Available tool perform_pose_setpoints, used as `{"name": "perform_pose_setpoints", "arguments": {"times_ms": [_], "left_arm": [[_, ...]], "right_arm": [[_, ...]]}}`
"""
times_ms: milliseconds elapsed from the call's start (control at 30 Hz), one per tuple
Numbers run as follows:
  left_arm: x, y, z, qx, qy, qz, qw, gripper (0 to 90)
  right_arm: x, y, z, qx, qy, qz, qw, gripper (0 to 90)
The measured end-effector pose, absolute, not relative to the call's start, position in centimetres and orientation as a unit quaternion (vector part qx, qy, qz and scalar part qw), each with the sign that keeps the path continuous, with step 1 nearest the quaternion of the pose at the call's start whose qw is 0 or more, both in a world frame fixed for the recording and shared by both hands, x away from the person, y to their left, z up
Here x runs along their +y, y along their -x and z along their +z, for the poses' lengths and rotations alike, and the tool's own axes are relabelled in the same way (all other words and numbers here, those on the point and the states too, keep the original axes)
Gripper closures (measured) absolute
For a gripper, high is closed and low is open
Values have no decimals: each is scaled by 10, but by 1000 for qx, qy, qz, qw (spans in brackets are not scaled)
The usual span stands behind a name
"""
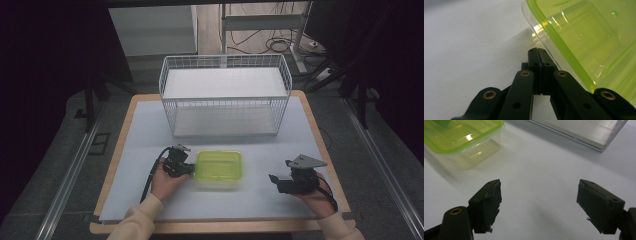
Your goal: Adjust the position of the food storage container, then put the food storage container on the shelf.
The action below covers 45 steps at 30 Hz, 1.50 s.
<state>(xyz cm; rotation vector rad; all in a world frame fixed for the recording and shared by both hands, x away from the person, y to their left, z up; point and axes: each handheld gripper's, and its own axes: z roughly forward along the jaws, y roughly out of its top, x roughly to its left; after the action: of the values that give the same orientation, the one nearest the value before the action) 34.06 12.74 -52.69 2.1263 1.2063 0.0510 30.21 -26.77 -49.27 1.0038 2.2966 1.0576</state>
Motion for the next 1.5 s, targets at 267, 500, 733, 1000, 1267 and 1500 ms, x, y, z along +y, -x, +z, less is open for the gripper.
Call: {"name": "perform_pose_setpoints", "arguments": {"times_ms": [267,500,733,1000,1267,1500], "left_arm": [[135,-338,-521,465,-811,28,354,888],[163,-324,-512,480,-792,38,377,701],[186,-313,-497,500,-746,16,439,370],[187,-310,-493,493,-741,-6,455,334],[183,-310,-492,498,-742,-4,449,317],[177,-313,-487,494,-747,-8,445,320]], "right_arm": [[-268,-302,-493,825,-362,381,210,200],[-267,-301,-492,821,-357,392,214,196],[-261,-299,-491,809,-355,429,188,186],[-259,-302,-490,808,-361,441,148,215],[-251,-308,-487,799,-377,456,109,232],[-240,-311,-480,796,-386,458,86,268]]}}
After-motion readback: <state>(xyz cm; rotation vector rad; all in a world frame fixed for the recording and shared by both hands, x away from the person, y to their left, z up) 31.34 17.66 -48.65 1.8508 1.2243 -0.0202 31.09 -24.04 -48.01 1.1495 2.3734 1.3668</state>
